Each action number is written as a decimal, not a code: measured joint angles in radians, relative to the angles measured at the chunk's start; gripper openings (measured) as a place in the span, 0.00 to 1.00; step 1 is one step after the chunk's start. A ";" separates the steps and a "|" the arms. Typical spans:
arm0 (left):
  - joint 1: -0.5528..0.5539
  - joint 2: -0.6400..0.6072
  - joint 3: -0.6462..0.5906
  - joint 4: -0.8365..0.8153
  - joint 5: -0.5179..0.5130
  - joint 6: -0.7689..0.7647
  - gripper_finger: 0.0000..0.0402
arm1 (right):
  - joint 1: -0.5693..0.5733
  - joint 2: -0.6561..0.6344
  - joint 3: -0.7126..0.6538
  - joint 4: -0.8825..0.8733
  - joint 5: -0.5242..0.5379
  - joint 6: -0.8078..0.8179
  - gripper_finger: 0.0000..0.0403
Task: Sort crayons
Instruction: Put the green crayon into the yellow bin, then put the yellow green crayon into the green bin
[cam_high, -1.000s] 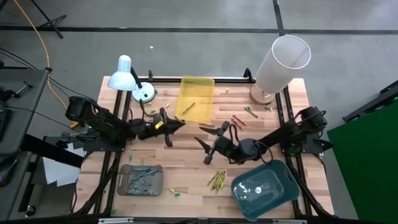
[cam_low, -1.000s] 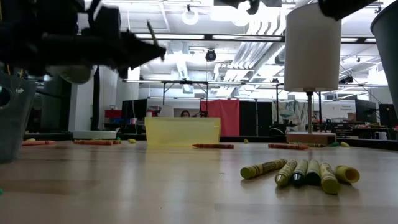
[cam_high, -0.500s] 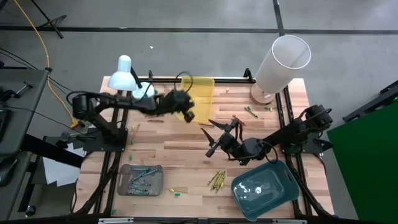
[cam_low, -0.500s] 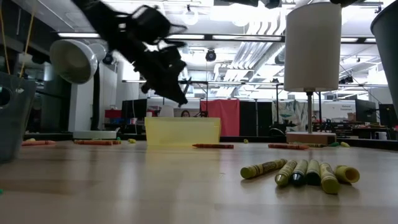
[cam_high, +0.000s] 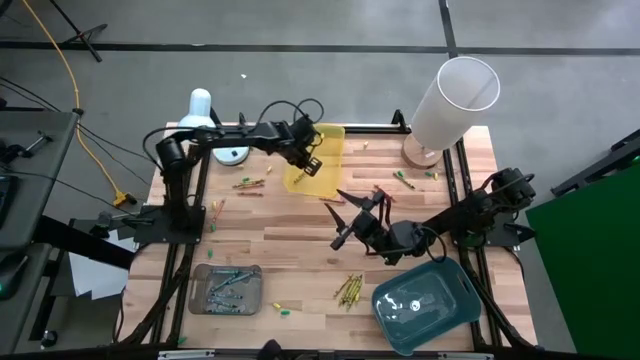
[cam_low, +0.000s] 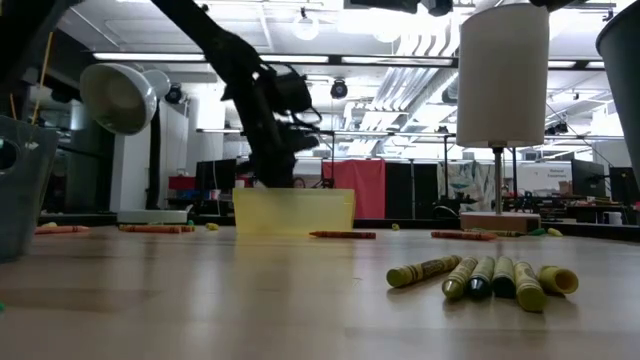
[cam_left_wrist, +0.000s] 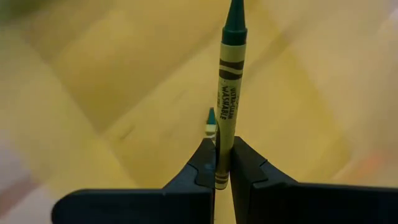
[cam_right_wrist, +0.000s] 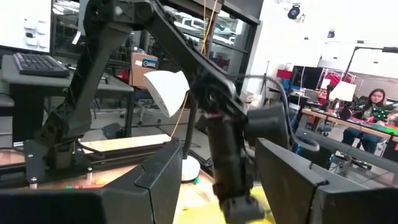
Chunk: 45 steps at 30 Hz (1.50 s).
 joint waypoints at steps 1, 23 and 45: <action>0.000 0.017 0.004 0.007 0.005 -0.008 0.00 | 0.000 0.000 0.000 0.000 0.000 0.001 0.49; 0.004 0.032 0.009 -0.052 0.081 0.035 0.28 | 0.000 0.000 0.000 -0.008 0.002 0.018 0.49; -0.321 -0.992 -0.648 0.481 -0.039 0.072 0.35 | 0.008 0.001 0.000 -0.114 0.022 0.071 0.49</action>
